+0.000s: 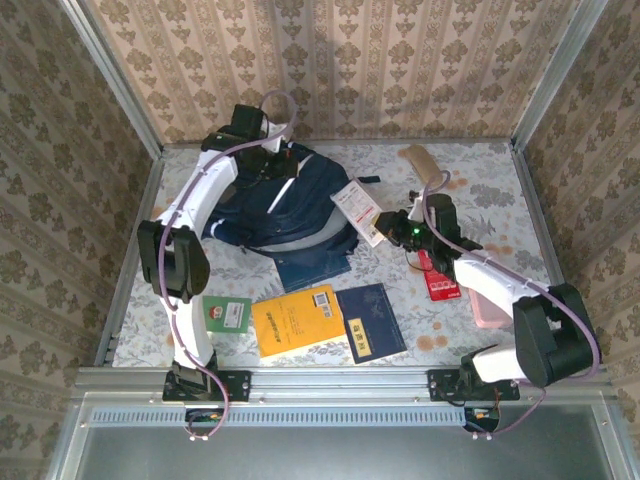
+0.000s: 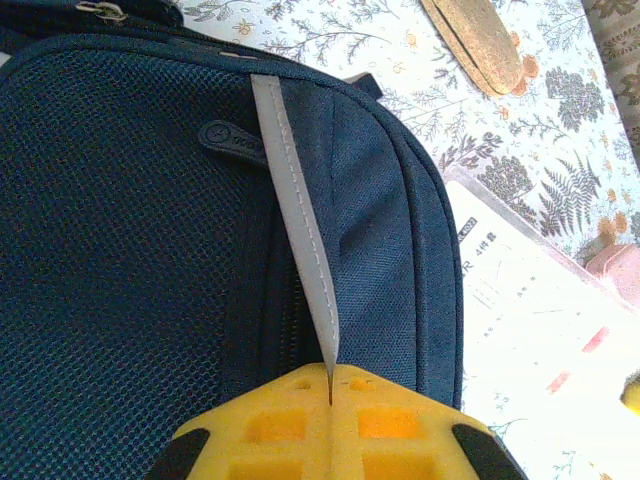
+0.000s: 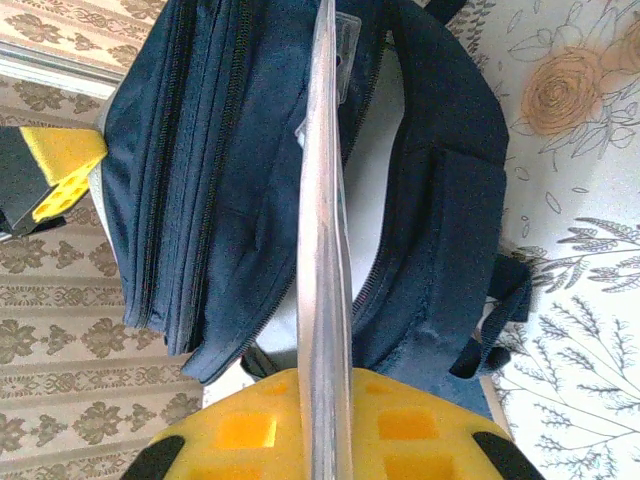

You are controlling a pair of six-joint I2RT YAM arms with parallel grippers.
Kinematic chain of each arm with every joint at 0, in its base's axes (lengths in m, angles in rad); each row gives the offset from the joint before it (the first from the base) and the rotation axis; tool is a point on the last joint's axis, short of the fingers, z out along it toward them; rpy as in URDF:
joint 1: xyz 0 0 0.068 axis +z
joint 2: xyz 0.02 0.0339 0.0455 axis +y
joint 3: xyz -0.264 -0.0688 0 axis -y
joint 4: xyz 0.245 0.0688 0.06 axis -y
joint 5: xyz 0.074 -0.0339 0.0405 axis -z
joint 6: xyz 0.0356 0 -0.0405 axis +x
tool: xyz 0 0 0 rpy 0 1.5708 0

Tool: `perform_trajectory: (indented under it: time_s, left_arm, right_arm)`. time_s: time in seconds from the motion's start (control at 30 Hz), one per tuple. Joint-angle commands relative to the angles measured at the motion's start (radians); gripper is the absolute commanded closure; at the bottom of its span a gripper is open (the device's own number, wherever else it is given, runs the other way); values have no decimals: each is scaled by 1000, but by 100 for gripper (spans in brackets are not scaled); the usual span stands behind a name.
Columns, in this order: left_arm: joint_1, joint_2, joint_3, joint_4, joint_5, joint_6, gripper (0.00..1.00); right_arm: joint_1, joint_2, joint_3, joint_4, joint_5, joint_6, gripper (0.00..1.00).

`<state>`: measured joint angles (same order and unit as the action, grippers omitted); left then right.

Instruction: Pack books, pencil case, and school supplies into a backpack

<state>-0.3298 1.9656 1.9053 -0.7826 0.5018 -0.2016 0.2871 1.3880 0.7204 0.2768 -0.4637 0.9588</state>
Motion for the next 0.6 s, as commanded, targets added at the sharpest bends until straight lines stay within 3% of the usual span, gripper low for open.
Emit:
perform_trajectory:
  time_s: [0.0,0.37,0.57]
  left_arm:
    - [17,-102,27,14,62,-13,100]
    - [90,-148,61,47,131,-62,100]
    - [99,-155,79,82,232,-99,100]
  right_arm:
    - [12,34,40,38,-36,25,98]
    - [18,-146,-52,-33,35,-64,98]
    - [32,-125,-53,-8,-15,-47,98]
